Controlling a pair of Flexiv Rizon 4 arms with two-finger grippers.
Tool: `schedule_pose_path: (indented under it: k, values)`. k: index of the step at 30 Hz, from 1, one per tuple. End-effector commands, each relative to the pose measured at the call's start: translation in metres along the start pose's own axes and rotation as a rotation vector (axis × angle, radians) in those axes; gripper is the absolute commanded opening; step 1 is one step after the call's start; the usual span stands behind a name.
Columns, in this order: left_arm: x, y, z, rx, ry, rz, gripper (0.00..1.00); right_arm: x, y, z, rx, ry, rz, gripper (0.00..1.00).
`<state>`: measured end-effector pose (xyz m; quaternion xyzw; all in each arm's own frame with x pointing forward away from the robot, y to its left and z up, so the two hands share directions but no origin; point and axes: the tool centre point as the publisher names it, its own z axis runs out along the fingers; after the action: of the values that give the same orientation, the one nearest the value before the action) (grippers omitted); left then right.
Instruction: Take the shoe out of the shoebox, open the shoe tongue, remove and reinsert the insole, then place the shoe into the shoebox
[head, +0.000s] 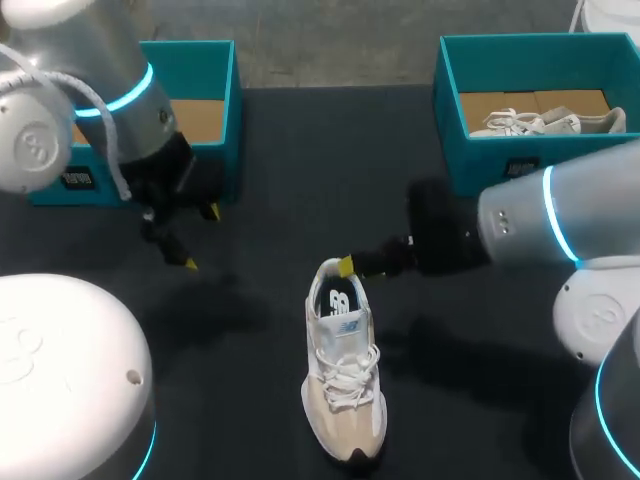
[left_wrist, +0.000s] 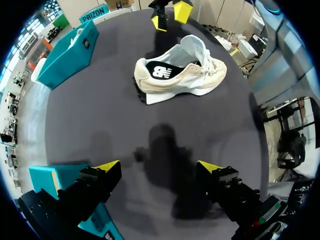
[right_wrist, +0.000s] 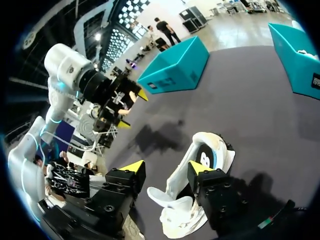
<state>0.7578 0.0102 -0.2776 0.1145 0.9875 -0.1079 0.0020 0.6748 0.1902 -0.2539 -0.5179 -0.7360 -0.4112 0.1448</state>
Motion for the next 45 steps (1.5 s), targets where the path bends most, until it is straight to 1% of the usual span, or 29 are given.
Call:
schedule_pose_path:
  k: [1,3,7,8,9,10,12,13,16,17,18,32,33,34,35,37,38,39,41,42,45]
  values:
    - [-0.001,0.02,-0.019,0.03,0.013,0.018,1.0,0.011,0.006,0.006,0.027,-0.253,0.003,0.58]
    - [-0.001,0.028,-0.027,0.039,0.017,0.034,1.0,0.013,0.007,0.008,0.036,-0.265,0.009,0.51]
    - [-0.002,0.042,-0.042,0.063,0.022,0.114,1.0,0.019,0.01,0.013,0.06,-0.294,0.017,0.47]
    - [-0.003,0.045,-0.046,0.07,0.025,0.128,1.0,0.021,0.01,0.015,0.062,-0.298,0.016,0.45]
    - [-0.005,0.047,-0.049,0.072,0.027,0.128,1.0,0.023,0.011,0.016,0.064,-0.298,0.015,0.41]
    - [-0.007,0.049,-0.052,0.071,0.026,0.128,1.0,0.024,0.011,0.017,0.066,-0.298,0.014,0.27]
    - [-0.008,0.052,-0.056,0.06,0.02,0.151,1.0,0.026,0.011,0.02,0.072,-0.307,0.019,0.05]
    - [-0.009,0.053,-0.059,0.066,0.023,0.162,1.0,0.027,0.011,0.021,0.074,-0.307,0.018,0.0]
    - [-0.01,0.056,-0.063,0.049,0.019,0.193,1.0,0.025,0.011,0.028,0.119,-0.353,0.069,0.0]
    - [-0.01,0.056,-0.063,0.049,0.019,0.193,1.0,0.025,0.011,0.028,0.117,-0.367,0.077,0.0]
    - [-0.01,0.056,-0.063,0.049,0.019,0.193,1.0,0.025,0.011,0.028,0.092,-0.37,0.084,0.0]
    - [-0.01,0.056,-0.063,0.049,0.019,0.193,1.0,0.025,0.011,0.028,0.092,-0.37,0.084,0.0]
    - [-0.012,0.057,-0.062,0.048,0.021,0.207,1.0,0.026,0.01,0.03,0.097,-0.388,0.083,0.0]
    - [-0.016,0.06,-0.062,0.045,0.016,0.228,1.0,0.026,0.008,0.031,0.096,-0.399,0.073,0.0]
    - [-0.019,0.062,-0.061,0.04,0.017,0.235,1.0,0.026,0.006,0.033,0.116,-0.463,0.083,0.0]
    - [-0.025,0.068,-0.062,0.045,0.022,0.269,1.0,0.026,0.004,0.035,0.115,-0.478,0.072,0.0]
    - [-0.026,0.071,-0.062,0.035,0.012,0.293,1.0,0.025,0.003,0.037,0.13,-0.537,0.083,0.0]
    - [-0.028,0.073,-0.062,0.04,0.013,0.315,1.0,0.023,0.003,0.039,0.133,-0.552,0.078,0.0]
    - [-0.033,0.078,-0.062,0.033,0.018,0.329,1.0,0.02,0.002,0.041,0.129,-0.542,0.068,0.0]
    - [-0.034,0.081,-0.062,0.032,0.011,0.342,1.0,0.016,0.002,0.044,0.137,-0.567,0.072,0.0]
    - [-0.039,0.09,-0.064,0.031,0.013,0.348,1.0,0.012,0.001,0.047,0.139,-0.579,0.058,0.0]
